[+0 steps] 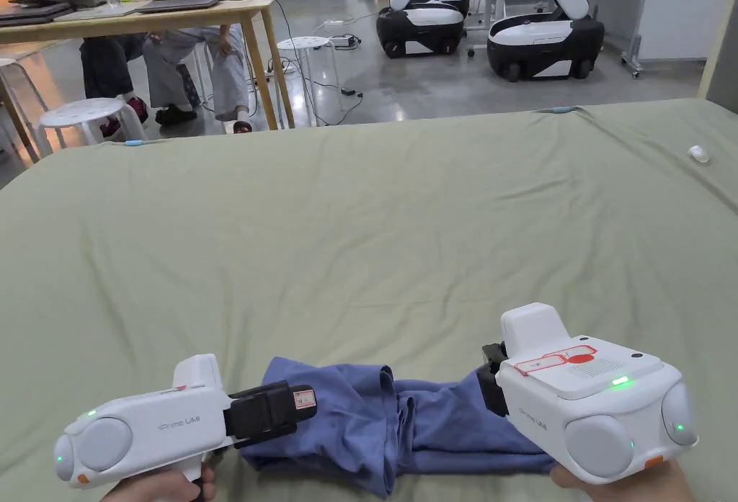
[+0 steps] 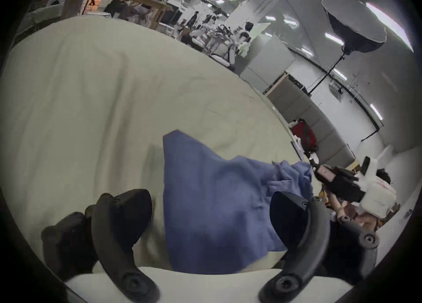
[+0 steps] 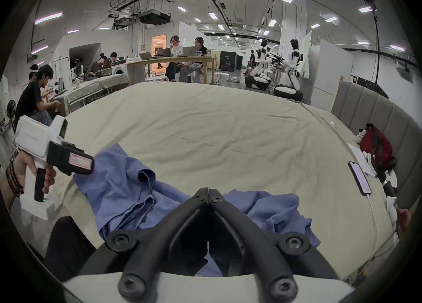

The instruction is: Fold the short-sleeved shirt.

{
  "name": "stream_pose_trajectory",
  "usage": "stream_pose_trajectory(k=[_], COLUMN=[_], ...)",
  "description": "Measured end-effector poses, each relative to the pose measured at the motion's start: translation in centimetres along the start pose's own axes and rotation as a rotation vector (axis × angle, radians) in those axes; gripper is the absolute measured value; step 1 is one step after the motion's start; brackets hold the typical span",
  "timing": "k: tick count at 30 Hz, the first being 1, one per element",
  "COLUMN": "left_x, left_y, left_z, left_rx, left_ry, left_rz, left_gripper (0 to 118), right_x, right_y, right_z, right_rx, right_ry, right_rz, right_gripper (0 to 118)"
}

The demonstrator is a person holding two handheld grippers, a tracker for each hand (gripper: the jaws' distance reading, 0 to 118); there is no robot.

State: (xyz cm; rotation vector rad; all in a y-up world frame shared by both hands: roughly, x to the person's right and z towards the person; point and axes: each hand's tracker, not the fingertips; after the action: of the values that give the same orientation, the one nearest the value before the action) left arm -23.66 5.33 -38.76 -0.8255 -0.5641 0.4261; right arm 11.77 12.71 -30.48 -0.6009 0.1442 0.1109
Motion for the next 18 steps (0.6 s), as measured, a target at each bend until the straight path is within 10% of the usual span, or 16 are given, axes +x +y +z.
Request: stream_pose_trajectory(k=[9, 18], left_x=[-0.5, -1.9], left_y=[-0.7, 0.0], left_z=[0.0, 2.4], left_rx=[0.041, 0.142], left_ry=[-0.002, 0.04], left_rz=[-0.006, 0.009], left_gripper=[20, 14], right_x=[0.8, 0.8], right_y=[-0.4, -0.5], right_z=[-0.1, -0.1], right_rx=[-0.011, -0.018], right_ry=[-0.012, -0.015], right_rz=[0.004, 0.001], right_gripper=[0, 0])
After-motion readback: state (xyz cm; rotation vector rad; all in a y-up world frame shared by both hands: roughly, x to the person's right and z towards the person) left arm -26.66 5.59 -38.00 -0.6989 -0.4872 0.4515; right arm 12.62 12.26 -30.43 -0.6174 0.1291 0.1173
